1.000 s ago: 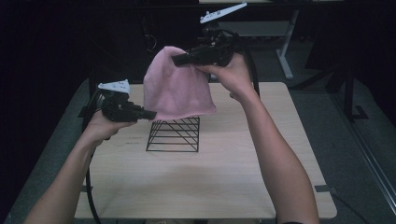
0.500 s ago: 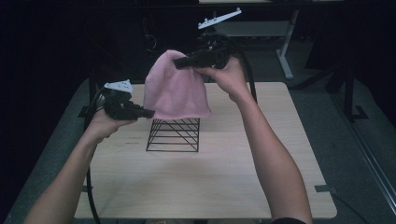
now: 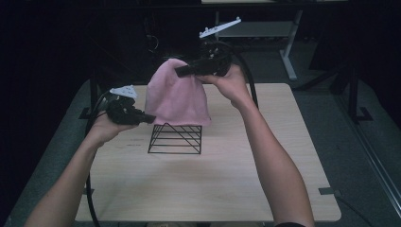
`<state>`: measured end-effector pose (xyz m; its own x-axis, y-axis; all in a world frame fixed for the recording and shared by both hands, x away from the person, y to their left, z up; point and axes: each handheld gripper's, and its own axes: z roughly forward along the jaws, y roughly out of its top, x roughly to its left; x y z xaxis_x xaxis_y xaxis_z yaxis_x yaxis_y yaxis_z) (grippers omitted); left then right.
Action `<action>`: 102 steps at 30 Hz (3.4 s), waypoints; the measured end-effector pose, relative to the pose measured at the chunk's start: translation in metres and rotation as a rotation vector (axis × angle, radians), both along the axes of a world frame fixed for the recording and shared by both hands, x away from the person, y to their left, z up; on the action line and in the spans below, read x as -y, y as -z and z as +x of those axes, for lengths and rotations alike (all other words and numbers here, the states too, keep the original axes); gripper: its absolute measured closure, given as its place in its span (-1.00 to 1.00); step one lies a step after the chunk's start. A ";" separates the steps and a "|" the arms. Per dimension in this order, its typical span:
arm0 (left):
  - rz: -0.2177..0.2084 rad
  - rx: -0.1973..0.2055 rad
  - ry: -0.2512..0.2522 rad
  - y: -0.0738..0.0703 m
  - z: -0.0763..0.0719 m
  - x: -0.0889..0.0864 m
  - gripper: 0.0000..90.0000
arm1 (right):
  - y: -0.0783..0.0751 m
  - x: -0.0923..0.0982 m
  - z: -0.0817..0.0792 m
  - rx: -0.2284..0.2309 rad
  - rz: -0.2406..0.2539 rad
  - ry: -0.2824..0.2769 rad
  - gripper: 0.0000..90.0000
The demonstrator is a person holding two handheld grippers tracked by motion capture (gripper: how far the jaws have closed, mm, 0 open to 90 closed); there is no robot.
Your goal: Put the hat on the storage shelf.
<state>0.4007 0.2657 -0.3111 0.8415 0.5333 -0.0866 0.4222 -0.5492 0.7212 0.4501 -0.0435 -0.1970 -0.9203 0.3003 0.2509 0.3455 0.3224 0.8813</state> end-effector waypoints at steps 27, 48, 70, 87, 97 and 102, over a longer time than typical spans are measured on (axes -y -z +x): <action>0.038 -0.052 -0.026 0.031 -0.002 -0.012 0.80 | 0.031 -0.012 -0.004 -0.035 -0.060 -0.060 0.70; 0.109 -0.079 -0.025 0.053 -0.003 -0.012 0.80 | 0.057 -0.018 -0.007 -0.064 -0.116 -0.087 0.69; 0.161 -0.126 -0.032 0.082 -0.002 -0.016 0.80 | 0.088 -0.023 -0.008 -0.107 -0.154 -0.103 0.67; 0.233 -0.155 -0.028 0.104 0.002 -0.013 0.80 | 0.107 -0.032 -0.009 -0.146 -0.219 -0.139 0.56; 0.246 -0.182 -0.039 0.117 0.005 -0.018 0.80 | 0.114 -0.032 -0.009 -0.166 -0.215 -0.156 0.55; 0.228 -0.178 -0.044 0.115 0.004 -0.021 0.63 | 0.116 -0.033 -0.009 -0.156 -0.216 -0.159 0.70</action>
